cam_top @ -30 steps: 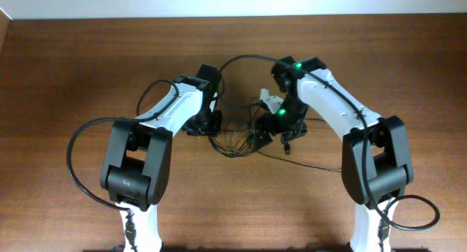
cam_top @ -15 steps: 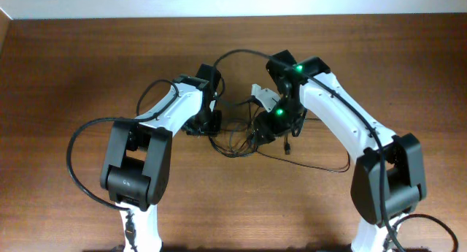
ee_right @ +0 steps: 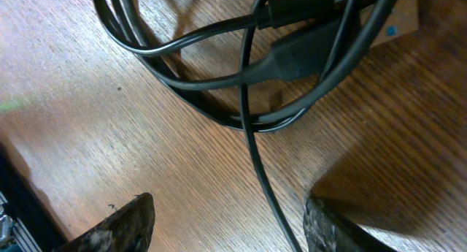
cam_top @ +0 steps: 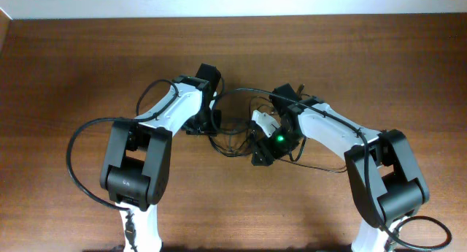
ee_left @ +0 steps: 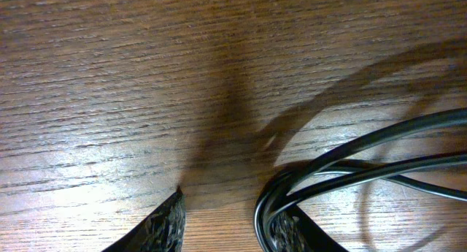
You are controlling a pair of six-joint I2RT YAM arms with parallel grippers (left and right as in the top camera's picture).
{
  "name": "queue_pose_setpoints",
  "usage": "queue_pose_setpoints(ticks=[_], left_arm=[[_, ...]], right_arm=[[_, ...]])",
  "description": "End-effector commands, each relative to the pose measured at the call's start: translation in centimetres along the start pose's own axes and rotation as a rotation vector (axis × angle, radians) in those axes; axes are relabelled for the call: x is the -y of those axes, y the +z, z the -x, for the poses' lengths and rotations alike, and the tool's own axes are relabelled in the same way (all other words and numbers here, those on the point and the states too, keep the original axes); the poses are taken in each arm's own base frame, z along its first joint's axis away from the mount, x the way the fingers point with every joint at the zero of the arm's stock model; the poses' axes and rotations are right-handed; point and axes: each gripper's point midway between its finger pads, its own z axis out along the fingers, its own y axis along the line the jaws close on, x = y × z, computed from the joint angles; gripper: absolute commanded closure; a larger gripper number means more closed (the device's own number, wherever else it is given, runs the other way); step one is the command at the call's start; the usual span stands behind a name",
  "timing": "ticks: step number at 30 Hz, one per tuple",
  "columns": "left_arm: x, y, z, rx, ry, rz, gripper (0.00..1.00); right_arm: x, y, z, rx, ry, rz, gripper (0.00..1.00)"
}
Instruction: Untangle cables
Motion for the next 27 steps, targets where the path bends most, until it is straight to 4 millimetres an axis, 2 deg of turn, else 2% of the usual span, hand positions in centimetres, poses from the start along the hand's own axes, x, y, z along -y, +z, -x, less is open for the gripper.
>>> queue_pose_setpoints(ticks=[1, 3, 5, 8, 13, 18, 21, 22, 25, 27], left_arm=[[-0.6, 0.5, -0.4, -0.011, -0.02, 0.016, 0.6], [-0.6, 0.5, -0.4, -0.011, -0.02, 0.016, 0.6], [-0.6, 0.5, -0.4, -0.012, -0.02, 0.017, 0.59], [-0.6, 0.5, -0.5, -0.012, -0.02, 0.016, 0.59], [-0.5, 0.5, -0.5, -0.013, -0.02, 0.012, 0.59], [-0.5, 0.5, -0.5, -0.013, -0.02, 0.009, 0.6], [-0.5, 0.5, -0.5, -0.013, -0.02, 0.01, 0.59], [-0.5, 0.5, -0.5, -0.013, -0.02, 0.01, 0.59], [-0.5, 0.5, -0.5, -0.013, -0.02, 0.01, 0.59], [-0.5, 0.5, -0.5, -0.013, -0.02, 0.01, 0.59]], right_arm=[[-0.1, 0.8, -1.1, -0.029, 0.0, 0.014, 0.37], [-0.1, 0.8, -1.0, -0.028, -0.001, 0.014, 0.47], [-0.1, 0.8, -1.0, -0.028, -0.001, 0.013, 0.62], [-0.1, 0.8, -1.0, -0.027, -0.002, 0.013, 0.68], [-0.1, 0.8, -1.0, -0.027, -0.002, 0.013, 0.7], [-0.1, 0.8, -1.0, -0.025, -0.003, 0.013, 0.53], [0.4, 1.5, -0.8, -0.025, -0.003, 0.006, 0.51], [0.6, 1.8, -0.9, -0.032, 0.001, 0.007, 0.52], [0.7, 1.9, -0.9, -0.033, 0.001, 0.006, 0.67], [0.7, 1.9, -1.0, -0.036, 0.003, 0.007, 0.73]])
